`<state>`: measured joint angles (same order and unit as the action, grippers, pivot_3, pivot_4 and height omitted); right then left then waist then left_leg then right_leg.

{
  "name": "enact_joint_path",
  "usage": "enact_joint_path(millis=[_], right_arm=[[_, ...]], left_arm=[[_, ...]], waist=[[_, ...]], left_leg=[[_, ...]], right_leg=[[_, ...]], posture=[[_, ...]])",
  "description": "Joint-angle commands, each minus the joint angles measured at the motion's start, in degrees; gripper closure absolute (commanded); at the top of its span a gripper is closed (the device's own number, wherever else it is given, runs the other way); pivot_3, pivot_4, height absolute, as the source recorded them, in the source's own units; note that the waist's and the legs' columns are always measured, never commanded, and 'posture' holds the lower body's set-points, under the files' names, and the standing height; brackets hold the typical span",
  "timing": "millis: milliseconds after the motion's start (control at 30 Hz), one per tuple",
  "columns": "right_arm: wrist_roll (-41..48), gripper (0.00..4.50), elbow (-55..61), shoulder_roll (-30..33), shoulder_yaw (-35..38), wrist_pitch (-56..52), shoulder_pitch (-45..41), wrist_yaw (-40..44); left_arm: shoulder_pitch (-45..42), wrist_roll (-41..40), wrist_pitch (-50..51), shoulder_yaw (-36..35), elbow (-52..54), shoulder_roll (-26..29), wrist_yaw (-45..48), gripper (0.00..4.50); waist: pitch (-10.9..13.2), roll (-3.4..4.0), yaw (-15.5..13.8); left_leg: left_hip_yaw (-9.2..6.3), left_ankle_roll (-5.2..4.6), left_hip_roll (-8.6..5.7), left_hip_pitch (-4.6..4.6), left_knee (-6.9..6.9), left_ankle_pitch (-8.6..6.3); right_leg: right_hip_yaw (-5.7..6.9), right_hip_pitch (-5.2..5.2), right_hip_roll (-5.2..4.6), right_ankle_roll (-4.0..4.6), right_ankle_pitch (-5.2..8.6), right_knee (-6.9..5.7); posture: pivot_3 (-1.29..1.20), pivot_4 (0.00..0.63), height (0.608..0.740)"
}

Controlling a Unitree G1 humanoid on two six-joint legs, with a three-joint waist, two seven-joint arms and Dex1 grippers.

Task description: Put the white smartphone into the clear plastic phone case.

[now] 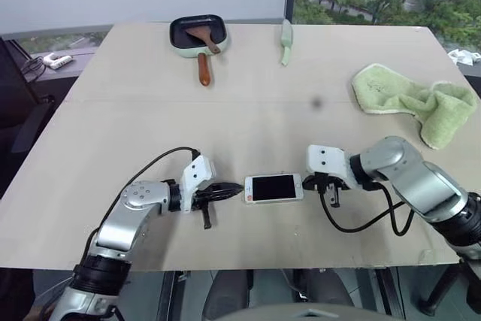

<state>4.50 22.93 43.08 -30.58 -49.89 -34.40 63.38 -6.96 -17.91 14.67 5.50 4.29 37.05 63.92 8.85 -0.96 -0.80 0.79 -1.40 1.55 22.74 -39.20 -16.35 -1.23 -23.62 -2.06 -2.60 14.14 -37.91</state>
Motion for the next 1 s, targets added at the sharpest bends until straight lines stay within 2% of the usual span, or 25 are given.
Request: enact_joint_path(millis=[33, 267, 400, 567, 667, 833, 1000], right_arm=[[0.88, 4.46, 3.23, -2.79, -1.63, -0.72, -1.41, -0.65], [1.03, 4.46, 3.93, -6.16, -3.56, -3.09, -1.88, -1.86], [1.32, 4.46, 3.76, -6.59, -2.33, -4.01, -0.99, -2.56], [3.85, 4.46, 2.71, -4.31, 6.28, -1.35, 2.04, -2.83], [6.72, 4.46, 3.35, -3.82, 12.0, 0.14, 4.28, -2.84], [9.4, 4.46, 2.71, -3.63, 17.65, 3.67, 7.71, -4.28], [9.61, 4.46, -0.07, -4.15, 19.81, 11.75, 12.31, -5.77]], left_arm=[[-0.55, 0.68, 0.19, 3.22, -0.16, -1.53, 0.55, 4.5], [-0.69, 0.82, 1.85, 3.76, 1.89, -2.64, 0.08, 4.5], [-0.76, 0.72, 2.88, 3.69, 2.91, -2.71, -0.07, 4.5], [-0.8, -0.39, 3.88, 1.16, 3.97, -1.07, 0.16, 4.5], [-1.19, -1.32, 3.77, -1.0, 4.37, 0.43, 0.9, 4.5], [-2.19, -4.02, 5.87, -3.71, 6.1, 3.4, 2.33, 4.5], [-3.0, -4.69, 6.4, -3.64, 7.12, 4.06, 2.0, 4.5]], waist=[[-0.02, 0.01, 0.05], [-0.25, 0.05, 0.28], [-0.29, 0.08, 0.47], [-0.27, 0.07, 0.46], [-0.25, 0.08, 0.34], [-0.16, 0.01, 0.25], [-0.14, 0.02, 0.22]], left_leg=[[0.0, 0.0, -0.01, -0.01, 0.0, 0.0], [0.0, 0.0, 0.02, -0.15, 0.0, 0.0], [0.01, 0.0, 0.03, -0.36, 0.01, 0.0], [0.02, 0.0, 0.04, -0.43, 0.01, 0.0], [0.01, 0.0, 0.03, -0.17, 0.01, 0.0], [-0.06, 0.0, 0.02, 0.06, 0.03, 0.0], [-0.06, 0.0, 0.03, 0.08, 0.05, 0.0]], right_leg=[[0.0, 0.0, 0.0, 0.0, 0.0, -0.01], [0.0, 0.06, 0.04, 0.01, 0.0, -0.07], [-0.01, 0.24, 0.05, 0.05, 0.03, -0.07], [-0.03, 0.33, 0.04, 0.06, 0.04, -0.05], [-0.03, 0.13, 0.03, 0.0, 0.0, -0.02], [0.04, -0.02, 0.03, 0.0, 0.0, 0.01], [0.06, -0.03, 0.03, 0.0, 0.01, 0.04]], posture=[[0.0, 0.15, 0.74], [0.0, 0.15, 0.74], [0.0, 0.15, 0.74], [0.0, 0.15, 0.74], [0.0, 0.15, 0.74], [0.0, 0.15, 0.74], [0.0, 0.15, 0.74]])
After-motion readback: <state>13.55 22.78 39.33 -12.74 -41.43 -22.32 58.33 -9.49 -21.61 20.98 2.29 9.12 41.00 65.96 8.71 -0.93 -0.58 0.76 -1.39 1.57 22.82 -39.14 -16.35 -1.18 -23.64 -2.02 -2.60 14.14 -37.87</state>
